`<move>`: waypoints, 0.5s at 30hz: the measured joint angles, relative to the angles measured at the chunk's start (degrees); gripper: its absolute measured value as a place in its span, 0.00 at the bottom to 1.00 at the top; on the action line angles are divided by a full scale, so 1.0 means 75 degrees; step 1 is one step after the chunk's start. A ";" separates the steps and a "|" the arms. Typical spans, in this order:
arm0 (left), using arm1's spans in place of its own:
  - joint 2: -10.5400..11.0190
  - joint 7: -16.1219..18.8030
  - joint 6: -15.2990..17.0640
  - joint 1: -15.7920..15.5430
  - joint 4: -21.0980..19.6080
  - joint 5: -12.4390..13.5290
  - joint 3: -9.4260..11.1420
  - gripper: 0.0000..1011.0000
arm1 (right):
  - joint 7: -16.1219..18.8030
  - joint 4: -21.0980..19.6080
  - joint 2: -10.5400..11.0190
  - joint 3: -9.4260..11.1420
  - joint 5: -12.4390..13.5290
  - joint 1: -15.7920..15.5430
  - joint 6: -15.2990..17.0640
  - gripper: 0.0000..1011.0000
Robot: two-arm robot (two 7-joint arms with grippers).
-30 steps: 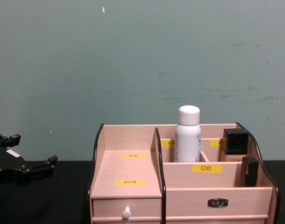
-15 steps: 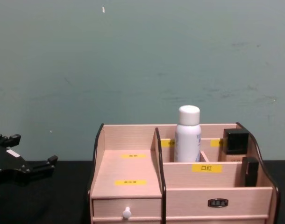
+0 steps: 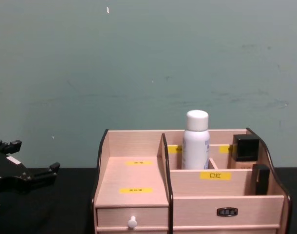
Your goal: Pick up the facial cleanser and watermelon frost from the table and place them into the tiered storage box.
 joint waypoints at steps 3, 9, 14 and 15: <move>0.0000 0.0000 0.0000 0.0000 0.0000 0.0000 0.0000 0.99 | -0.0012 0.0010 -0.0006 -0.0023 -0.0004 0.0020 0.0027 0.99; 0.0000 0.0000 0.0000 0.0000 0.0000 0.0000 0.0000 0.99 | -0.0024 0.0029 -0.0018 -0.0048 -0.0018 0.0044 0.0059 0.99; 0.0000 0.0000 0.0000 0.0000 0.0000 0.0000 0.0000 0.99 | -0.0026 0.0029 -0.0017 -0.0045 -0.0019 0.0039 0.0058 0.99; 0.0000 0.0000 0.0000 0.0000 0.0000 0.0000 -0.0001 0.99 | -0.0027 0.0029 -0.0016 -0.0045 -0.0019 0.0039 0.0059 0.99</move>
